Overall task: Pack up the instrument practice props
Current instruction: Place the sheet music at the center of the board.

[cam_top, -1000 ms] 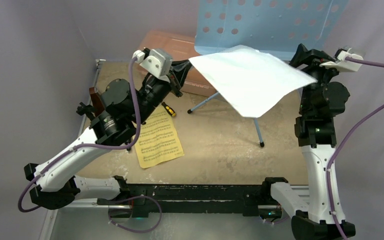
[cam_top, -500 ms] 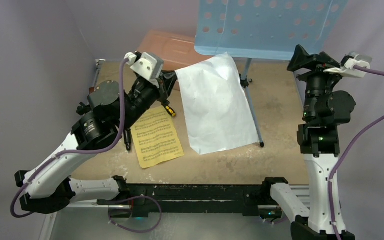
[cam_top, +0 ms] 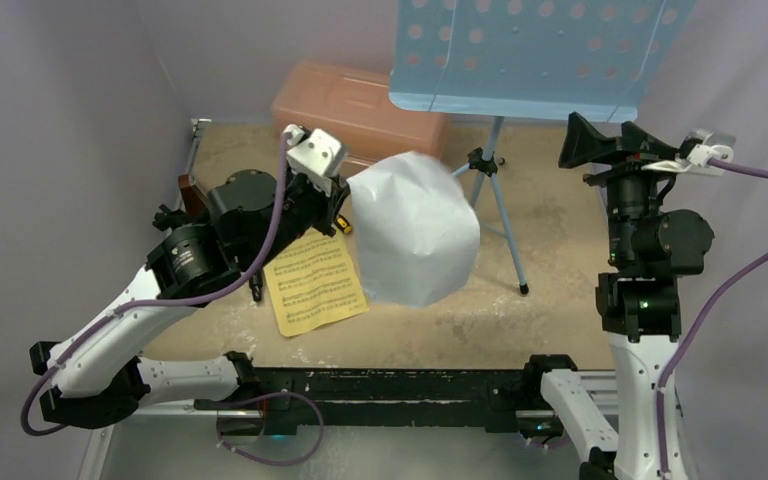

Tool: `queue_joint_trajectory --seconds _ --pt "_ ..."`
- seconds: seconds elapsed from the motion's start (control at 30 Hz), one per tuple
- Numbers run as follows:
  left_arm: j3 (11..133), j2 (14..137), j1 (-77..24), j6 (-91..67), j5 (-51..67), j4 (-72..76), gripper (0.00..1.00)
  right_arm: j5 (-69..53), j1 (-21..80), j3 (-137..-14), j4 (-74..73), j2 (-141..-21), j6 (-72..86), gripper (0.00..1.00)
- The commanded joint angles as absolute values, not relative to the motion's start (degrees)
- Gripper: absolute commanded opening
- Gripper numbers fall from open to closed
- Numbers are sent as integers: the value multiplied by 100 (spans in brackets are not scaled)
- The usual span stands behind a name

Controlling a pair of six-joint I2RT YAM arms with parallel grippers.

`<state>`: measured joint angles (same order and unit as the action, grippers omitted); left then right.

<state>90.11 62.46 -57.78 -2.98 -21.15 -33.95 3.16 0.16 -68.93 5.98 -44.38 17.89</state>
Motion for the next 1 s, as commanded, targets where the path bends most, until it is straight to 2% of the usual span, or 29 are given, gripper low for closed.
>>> queue_joint_trajectory --seconds 0.0,0.23,0.43,0.8,0.97 --pt "8615 6467 -5792 -720 -2302 -4265 0 -207 35 -6610 650 -4207 2030 98" --pt "7810 6388 -5788 -1249 -1890 -4391 0 -371 42 -6264 694 -4017 2117 98" --pt "7553 6968 -5675 -1562 -1418 -4983 0 -534 36 -6060 830 -4040 2206 98" --pt "6495 7693 -3801 -1749 553 -4525 0 -509 44 -5953 852 -3988 2127 98" --pt "6108 7805 -2439 -2005 1376 -4008 0 -492 48 -5878 874 -3897 2115 98"
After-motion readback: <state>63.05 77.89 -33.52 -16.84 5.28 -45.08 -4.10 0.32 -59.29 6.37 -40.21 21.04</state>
